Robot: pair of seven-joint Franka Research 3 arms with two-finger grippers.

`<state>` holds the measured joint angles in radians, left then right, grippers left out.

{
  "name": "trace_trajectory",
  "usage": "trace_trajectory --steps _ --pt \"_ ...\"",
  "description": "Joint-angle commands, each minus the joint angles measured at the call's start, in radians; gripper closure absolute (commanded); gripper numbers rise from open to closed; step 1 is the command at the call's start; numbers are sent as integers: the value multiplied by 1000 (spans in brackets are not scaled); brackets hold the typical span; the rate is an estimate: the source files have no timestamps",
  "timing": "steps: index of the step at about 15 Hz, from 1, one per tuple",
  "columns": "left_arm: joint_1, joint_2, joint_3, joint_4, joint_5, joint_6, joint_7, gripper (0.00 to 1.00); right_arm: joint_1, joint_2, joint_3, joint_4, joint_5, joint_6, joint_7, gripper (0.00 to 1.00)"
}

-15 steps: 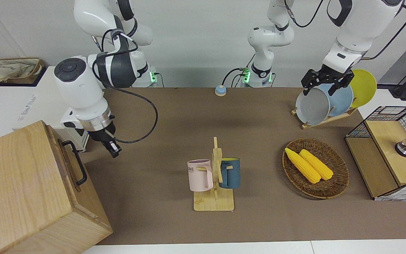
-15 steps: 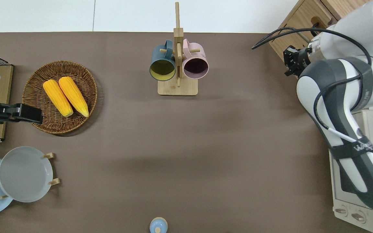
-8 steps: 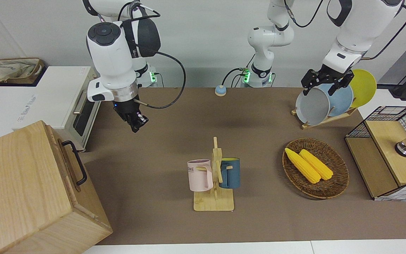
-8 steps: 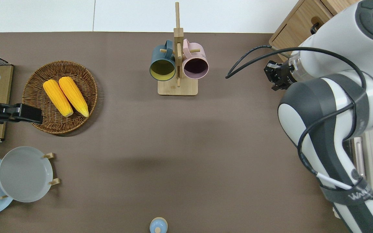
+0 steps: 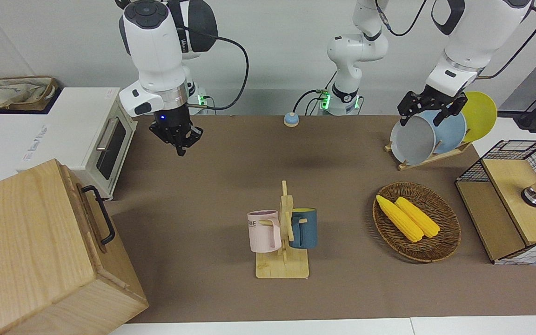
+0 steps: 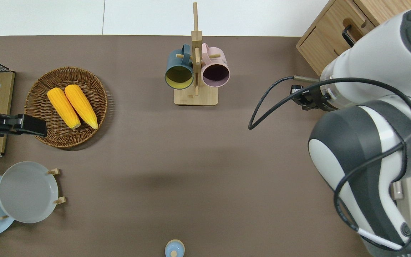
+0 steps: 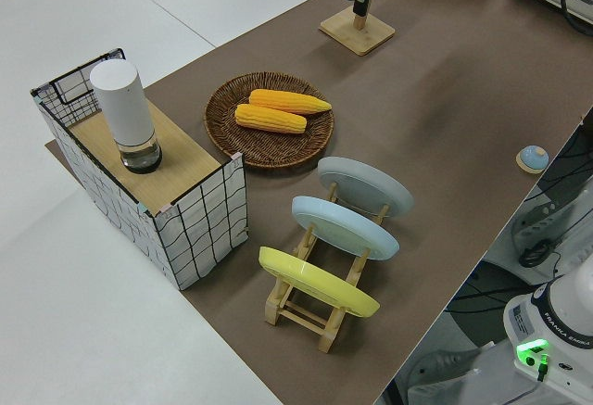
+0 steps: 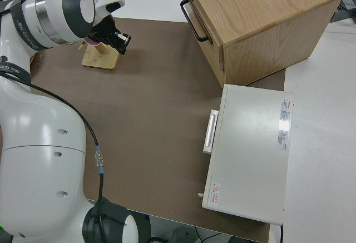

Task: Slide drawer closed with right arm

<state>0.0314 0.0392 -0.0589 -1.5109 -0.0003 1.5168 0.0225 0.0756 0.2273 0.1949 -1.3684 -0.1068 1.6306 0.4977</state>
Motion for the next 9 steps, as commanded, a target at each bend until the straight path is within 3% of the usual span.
trace_trajectory --steps 1,3,5,9 --pt "5 11 -7 24 17 -20 8 7 -45 -40 -2 -35 31 0 -172 1000" --pt "5 11 -7 26 17 -20 10 5 -69 -39 -2 -34 56 3 -217 980" --pt "5 11 -7 24 17 -20 10 7 -77 -37 -2 -34 64 3 -246 859" --pt "5 11 -7 24 17 -20 10 7 -79 -20 -3 -34 62 9 -251 376"
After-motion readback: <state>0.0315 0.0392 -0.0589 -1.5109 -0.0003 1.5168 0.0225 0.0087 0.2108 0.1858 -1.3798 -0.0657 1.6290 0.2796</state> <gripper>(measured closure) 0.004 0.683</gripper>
